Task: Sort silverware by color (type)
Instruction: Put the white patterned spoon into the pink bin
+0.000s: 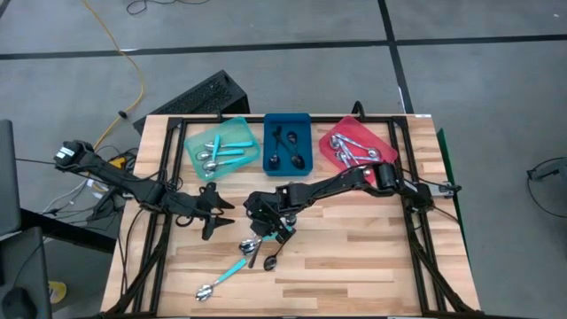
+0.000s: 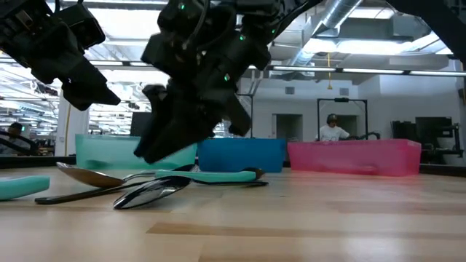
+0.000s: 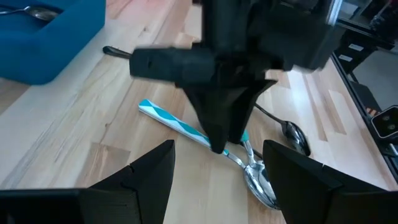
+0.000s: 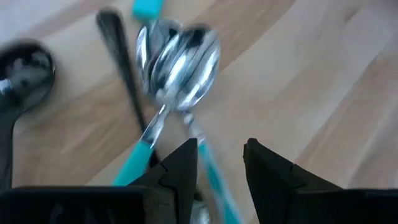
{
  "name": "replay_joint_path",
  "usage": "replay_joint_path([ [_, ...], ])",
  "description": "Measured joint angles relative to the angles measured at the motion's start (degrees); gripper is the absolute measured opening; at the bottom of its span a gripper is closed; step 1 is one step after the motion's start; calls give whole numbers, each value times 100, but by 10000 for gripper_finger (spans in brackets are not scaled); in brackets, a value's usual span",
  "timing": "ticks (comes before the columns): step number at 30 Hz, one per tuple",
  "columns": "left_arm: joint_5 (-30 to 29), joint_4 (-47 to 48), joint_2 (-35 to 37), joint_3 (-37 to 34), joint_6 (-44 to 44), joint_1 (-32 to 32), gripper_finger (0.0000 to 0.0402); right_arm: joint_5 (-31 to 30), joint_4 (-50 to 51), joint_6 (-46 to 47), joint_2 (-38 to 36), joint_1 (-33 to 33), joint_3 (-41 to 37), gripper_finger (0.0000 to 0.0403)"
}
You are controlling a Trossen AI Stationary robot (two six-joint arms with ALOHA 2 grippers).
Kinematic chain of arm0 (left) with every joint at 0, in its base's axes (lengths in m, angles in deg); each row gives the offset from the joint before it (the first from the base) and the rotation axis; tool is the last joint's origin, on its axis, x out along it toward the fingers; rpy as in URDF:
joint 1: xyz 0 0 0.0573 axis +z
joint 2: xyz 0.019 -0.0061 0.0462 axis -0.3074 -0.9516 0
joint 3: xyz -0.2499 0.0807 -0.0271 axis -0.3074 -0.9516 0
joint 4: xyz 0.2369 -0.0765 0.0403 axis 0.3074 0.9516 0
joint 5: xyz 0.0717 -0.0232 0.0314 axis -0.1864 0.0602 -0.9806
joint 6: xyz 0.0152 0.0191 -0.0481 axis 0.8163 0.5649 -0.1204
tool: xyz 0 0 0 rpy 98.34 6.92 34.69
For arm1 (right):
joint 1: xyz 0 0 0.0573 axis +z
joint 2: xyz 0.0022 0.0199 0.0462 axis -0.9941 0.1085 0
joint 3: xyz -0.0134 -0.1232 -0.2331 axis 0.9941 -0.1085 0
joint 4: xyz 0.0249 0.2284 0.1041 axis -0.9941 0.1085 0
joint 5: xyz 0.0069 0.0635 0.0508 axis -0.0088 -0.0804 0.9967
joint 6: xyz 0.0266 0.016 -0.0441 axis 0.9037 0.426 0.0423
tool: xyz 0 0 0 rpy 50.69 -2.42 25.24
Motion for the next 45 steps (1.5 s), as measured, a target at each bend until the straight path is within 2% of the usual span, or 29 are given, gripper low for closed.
replay_joint_path([
  [41, -136, 2, 0, 0, -7, 2, 228, 123, -7, -86, -16, -66, 11, 154],
  [45, -133, -1, -2, 0, -16, 2, 228, 123, -89, -82, 171, -59, 7, 154],
])
